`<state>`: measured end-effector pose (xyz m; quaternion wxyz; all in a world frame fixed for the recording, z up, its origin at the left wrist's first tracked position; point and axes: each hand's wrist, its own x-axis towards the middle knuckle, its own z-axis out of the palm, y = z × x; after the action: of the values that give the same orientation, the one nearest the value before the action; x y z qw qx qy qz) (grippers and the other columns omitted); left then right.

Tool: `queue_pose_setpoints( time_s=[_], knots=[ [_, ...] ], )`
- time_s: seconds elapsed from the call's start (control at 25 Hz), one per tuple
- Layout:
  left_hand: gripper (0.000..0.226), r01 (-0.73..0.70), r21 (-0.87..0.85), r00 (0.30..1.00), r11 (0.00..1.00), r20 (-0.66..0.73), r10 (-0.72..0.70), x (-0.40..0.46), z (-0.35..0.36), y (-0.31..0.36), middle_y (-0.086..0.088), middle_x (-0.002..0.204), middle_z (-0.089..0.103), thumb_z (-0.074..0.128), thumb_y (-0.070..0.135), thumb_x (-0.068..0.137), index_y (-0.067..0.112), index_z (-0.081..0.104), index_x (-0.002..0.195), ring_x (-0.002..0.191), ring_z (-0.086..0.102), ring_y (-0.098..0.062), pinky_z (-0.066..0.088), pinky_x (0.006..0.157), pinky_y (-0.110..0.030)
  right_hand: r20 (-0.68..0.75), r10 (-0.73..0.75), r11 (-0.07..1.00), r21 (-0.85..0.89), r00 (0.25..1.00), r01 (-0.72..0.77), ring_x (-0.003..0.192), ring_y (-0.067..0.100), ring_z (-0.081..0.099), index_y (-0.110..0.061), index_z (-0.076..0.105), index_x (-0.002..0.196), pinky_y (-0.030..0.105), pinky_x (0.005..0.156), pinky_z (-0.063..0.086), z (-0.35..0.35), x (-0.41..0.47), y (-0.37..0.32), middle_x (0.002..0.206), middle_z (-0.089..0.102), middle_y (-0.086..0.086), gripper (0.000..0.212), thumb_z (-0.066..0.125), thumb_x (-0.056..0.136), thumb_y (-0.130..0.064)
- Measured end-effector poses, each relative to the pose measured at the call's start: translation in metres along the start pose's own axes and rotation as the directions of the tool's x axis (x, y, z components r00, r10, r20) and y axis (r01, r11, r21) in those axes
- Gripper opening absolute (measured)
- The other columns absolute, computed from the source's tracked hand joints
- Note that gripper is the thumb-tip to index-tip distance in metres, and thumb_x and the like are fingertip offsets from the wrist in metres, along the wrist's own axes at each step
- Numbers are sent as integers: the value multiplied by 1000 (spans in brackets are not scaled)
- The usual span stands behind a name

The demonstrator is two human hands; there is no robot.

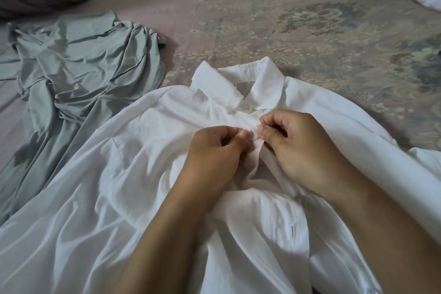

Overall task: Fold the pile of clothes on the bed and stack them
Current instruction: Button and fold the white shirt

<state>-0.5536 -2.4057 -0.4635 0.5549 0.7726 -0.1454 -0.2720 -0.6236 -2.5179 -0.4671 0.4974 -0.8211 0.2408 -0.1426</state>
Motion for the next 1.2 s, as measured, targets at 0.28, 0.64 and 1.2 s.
queue_pose_setpoints(
  time_s=[0.28,0.64,1.2],
  knots=[
    [25,-22,-12,1000,1000,12,22,2,0,0,9,42,50,58,16,93,11,66,70,34,40,-3,31,39,-12,-28,-26,978,-209,999,20,64,18,53,-6,60,78,34,66,44,0,-2,2,65,58,4,26,55,93,-25],
    [14,-179,235,972,955,-109,209,7,-7,-1,17,55,62,66,23,87,27,69,74,49,52,6,39,53,-12,-26,-23,986,-167,999,18,70,6,61,-16,69,79,25,71,49,-4,1,7,73,68,-5,13,62,90,-18],
    [35,-439,712,897,547,311,315,-132,-13,-25,8,81,59,40,44,79,25,70,77,68,58,-16,49,56,-34,110,32,927,-374,993,12,71,3,54,-12,71,86,11,66,40,-38,-82,-1,82,57,-8,4,70,84,-15]
  ],
)
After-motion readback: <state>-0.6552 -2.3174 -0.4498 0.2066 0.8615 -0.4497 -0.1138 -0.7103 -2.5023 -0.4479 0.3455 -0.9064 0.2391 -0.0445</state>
